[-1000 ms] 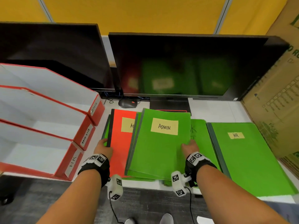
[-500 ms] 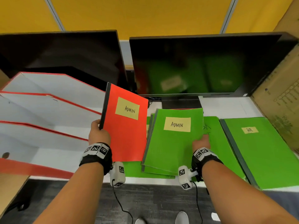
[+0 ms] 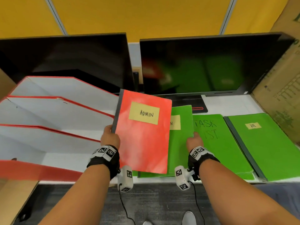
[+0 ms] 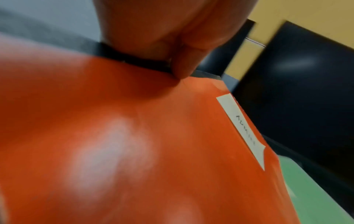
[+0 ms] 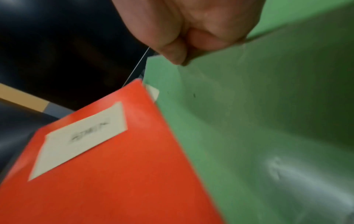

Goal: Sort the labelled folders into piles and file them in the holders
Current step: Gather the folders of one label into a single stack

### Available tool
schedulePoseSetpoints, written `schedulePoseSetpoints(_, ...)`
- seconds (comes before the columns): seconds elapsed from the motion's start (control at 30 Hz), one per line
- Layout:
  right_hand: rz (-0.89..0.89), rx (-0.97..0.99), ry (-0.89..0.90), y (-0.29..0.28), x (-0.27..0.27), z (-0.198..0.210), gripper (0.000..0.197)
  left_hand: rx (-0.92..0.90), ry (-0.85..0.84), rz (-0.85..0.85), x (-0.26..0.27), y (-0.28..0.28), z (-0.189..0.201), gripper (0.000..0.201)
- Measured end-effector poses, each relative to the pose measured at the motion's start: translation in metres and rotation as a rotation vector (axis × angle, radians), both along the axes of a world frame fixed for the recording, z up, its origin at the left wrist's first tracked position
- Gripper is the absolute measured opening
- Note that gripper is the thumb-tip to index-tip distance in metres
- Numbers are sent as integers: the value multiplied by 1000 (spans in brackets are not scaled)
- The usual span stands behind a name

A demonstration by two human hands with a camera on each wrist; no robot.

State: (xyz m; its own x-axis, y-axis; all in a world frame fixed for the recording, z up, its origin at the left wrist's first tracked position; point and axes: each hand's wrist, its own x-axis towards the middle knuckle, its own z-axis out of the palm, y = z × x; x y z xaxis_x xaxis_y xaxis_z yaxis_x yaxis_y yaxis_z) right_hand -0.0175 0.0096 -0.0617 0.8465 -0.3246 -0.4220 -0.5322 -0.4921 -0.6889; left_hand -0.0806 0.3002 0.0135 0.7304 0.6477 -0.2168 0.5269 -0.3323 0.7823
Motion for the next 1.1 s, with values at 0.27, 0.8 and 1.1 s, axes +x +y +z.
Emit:
schedulePoseSetpoints(0.27, 276, -62, 166, 22, 2, -23, 38, 51, 245, -225, 13, -22, -47, 43)
schedulePoseSetpoints(0.8, 541, -190, 215, 30, 7, -31, 36, 52, 586, -246, 23, -21, -92, 45)
schedulePoseSetpoints(1.1, 398, 60, 60, 21, 12, -26, 47, -192, 196, -181, 19, -20, -70, 26)
